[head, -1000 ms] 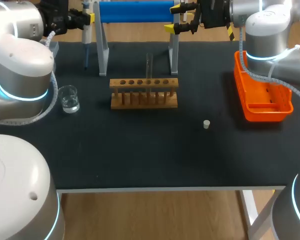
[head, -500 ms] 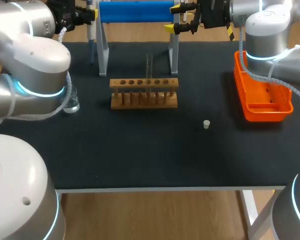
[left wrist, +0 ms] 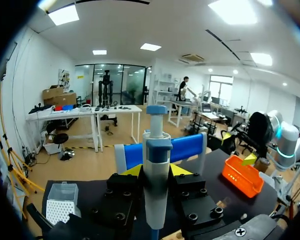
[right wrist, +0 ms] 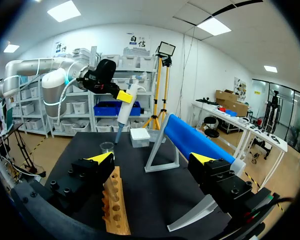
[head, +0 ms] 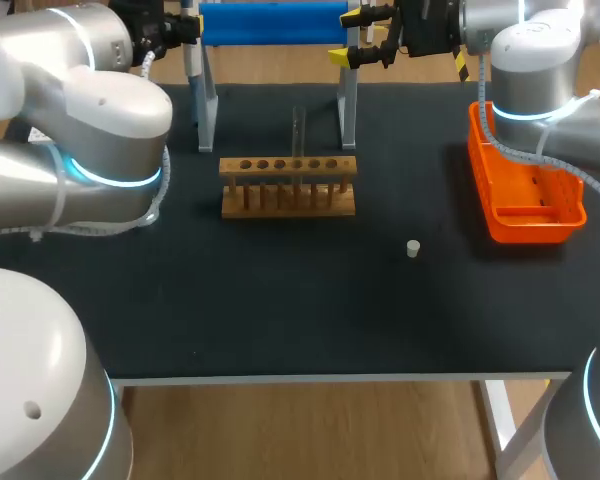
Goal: Invert the test tube, pick up the pipette, mount the tip to pipette, aspirate from beaker and dispense into the tube, eject the tip, return the pipette, and cap with the stopper.
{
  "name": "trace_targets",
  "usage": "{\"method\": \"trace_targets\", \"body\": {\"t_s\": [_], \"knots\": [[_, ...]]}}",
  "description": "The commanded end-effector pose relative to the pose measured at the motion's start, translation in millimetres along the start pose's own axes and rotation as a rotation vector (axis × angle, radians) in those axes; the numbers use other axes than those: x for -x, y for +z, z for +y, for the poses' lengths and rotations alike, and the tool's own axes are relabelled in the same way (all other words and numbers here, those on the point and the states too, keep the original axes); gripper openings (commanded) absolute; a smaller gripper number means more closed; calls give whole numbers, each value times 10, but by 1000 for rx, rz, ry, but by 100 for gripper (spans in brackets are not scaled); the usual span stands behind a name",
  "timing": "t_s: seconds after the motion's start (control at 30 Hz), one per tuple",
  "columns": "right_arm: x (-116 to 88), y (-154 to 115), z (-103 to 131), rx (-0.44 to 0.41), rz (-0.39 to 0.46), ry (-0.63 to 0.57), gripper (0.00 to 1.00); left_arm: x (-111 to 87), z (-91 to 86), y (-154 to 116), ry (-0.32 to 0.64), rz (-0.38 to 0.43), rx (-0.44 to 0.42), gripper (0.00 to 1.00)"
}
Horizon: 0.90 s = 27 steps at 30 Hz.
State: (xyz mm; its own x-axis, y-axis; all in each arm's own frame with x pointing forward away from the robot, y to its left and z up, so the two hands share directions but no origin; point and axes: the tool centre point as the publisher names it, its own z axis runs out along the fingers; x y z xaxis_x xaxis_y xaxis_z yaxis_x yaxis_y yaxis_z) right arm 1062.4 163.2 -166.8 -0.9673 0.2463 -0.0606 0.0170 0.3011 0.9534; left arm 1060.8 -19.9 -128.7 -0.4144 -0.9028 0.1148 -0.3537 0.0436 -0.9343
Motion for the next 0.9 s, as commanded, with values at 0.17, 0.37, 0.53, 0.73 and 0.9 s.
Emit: {"method": "trace_targets", "body": {"t_s": [0.17,0.37,0.53,0.73,0.9], "knots": [[4,-11,4,-3,3,1,100,-3,-34,242,-18,-41,-11,0],[4,-11,4,-3,3,1,100,7,-48,370,-34,-67,-5,0],[4,-11,4,-3,3,1,100,2,-61,469,-48,-89,-4,0],[4,-11,4,-3,3,1,100,-19,-51,556,-65,-115,4,0],[4,-11,4,-3,3,1,100,-46,-45,613,-73,-134,11,0]]}}
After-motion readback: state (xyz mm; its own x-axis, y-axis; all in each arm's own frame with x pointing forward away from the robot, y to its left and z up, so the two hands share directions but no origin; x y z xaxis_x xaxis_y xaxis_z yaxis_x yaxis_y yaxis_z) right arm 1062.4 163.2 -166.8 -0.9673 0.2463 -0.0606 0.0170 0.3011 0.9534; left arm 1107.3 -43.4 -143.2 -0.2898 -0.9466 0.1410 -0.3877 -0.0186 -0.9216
